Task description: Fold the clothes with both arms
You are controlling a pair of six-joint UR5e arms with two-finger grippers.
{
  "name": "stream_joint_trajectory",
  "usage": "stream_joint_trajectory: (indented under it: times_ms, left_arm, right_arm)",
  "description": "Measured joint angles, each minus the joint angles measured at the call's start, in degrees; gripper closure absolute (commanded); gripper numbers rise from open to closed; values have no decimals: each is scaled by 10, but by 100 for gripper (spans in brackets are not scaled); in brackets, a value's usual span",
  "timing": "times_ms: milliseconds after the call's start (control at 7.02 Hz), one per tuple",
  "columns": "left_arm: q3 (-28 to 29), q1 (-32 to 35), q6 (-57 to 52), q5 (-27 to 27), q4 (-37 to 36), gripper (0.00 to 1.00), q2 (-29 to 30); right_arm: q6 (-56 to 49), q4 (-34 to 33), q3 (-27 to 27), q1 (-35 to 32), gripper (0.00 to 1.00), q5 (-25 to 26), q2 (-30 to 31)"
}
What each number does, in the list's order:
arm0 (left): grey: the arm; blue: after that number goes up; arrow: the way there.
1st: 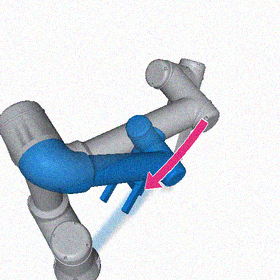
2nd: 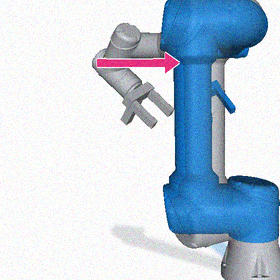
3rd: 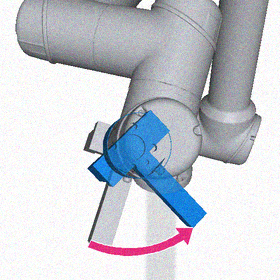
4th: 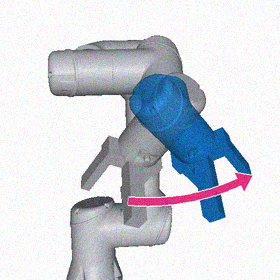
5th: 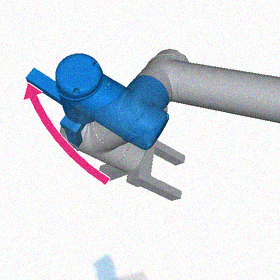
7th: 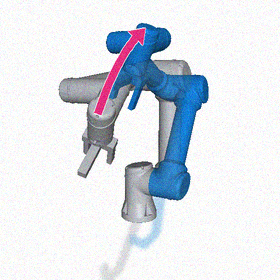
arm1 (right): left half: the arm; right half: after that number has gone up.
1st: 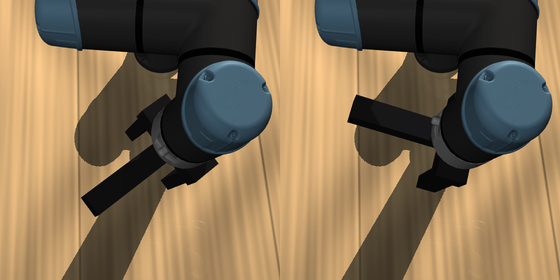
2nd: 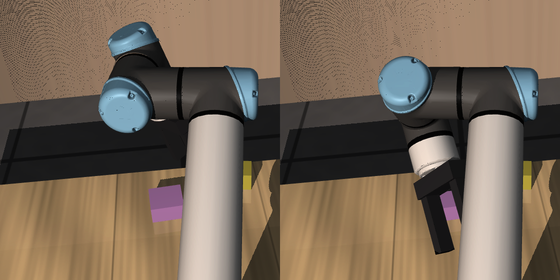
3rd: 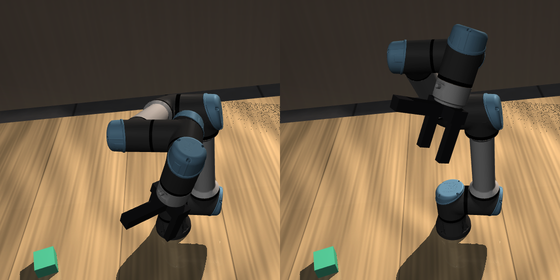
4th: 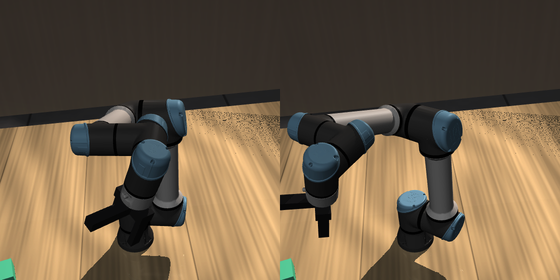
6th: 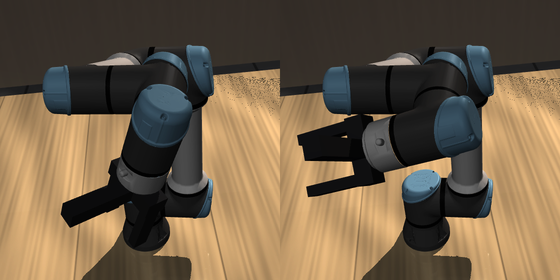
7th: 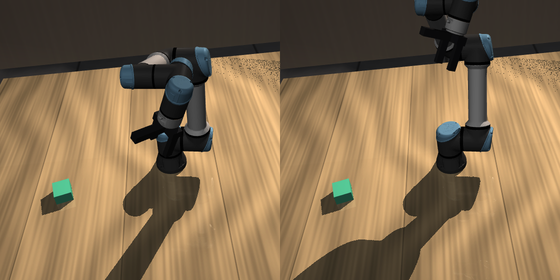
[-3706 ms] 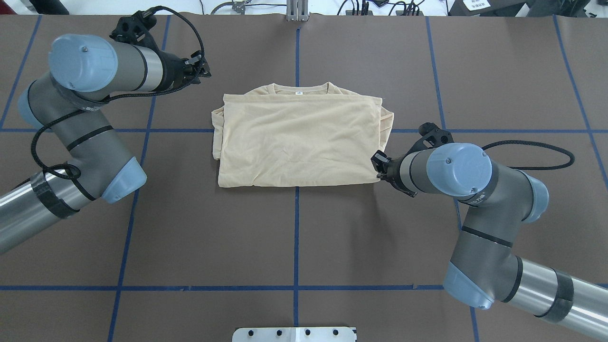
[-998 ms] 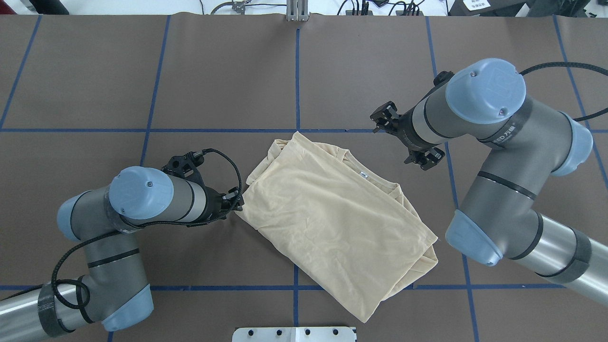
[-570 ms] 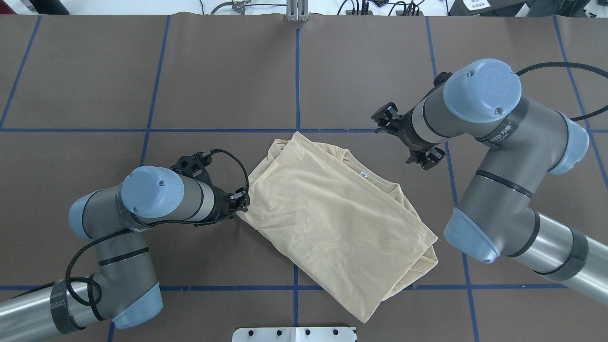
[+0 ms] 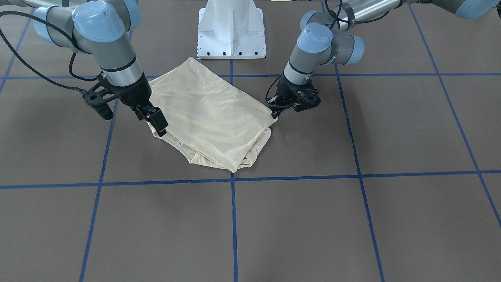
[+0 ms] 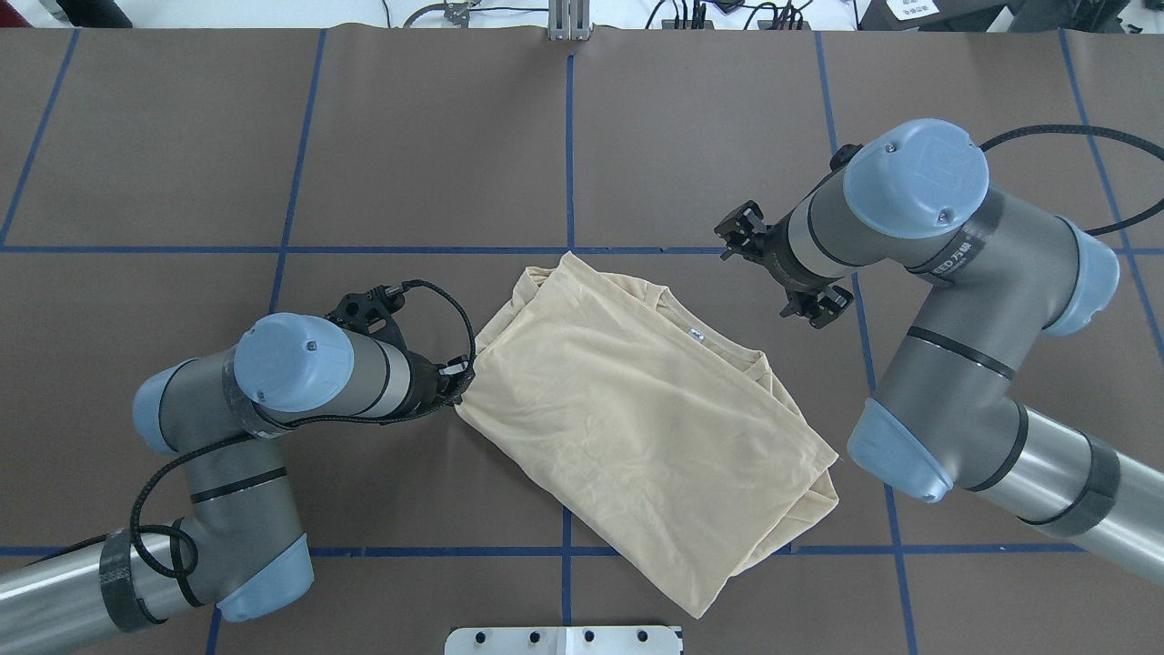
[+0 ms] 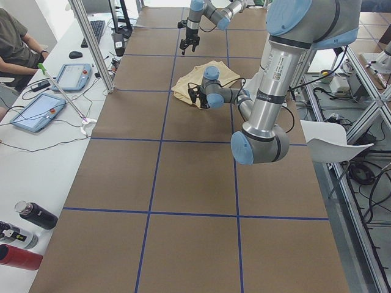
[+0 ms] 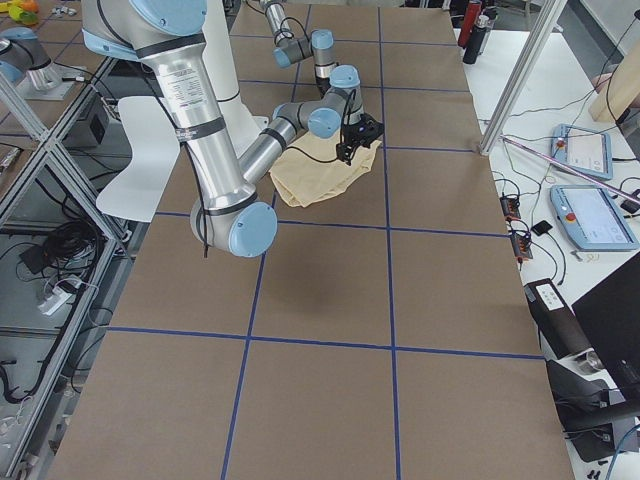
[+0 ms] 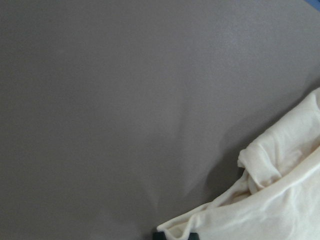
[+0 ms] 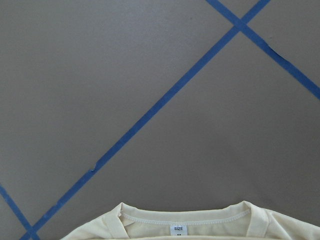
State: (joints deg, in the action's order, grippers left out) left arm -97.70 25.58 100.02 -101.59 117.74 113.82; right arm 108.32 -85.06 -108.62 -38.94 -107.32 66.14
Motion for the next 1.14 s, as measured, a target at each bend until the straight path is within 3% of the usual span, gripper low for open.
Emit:
stream_joint_trajectory:
  times_ms: [428, 713, 998, 1140]
  left_arm:
    - [23, 62, -65, 2, 3, 100, 17]
    - [126, 117, -111, 2, 44, 100, 87]
    - [273, 161, -167, 13, 135, 52, 160]
    - [325, 172, -188, 23, 169, 39, 183]
  right_arm:
    - [4, 1, 0, 3, 0, 1, 0]
    - [5, 0, 0, 4, 0, 2, -1]
    - [4, 0, 0, 6, 0, 2, -4]
    - [3, 0, 0, 9, 0, 4, -6]
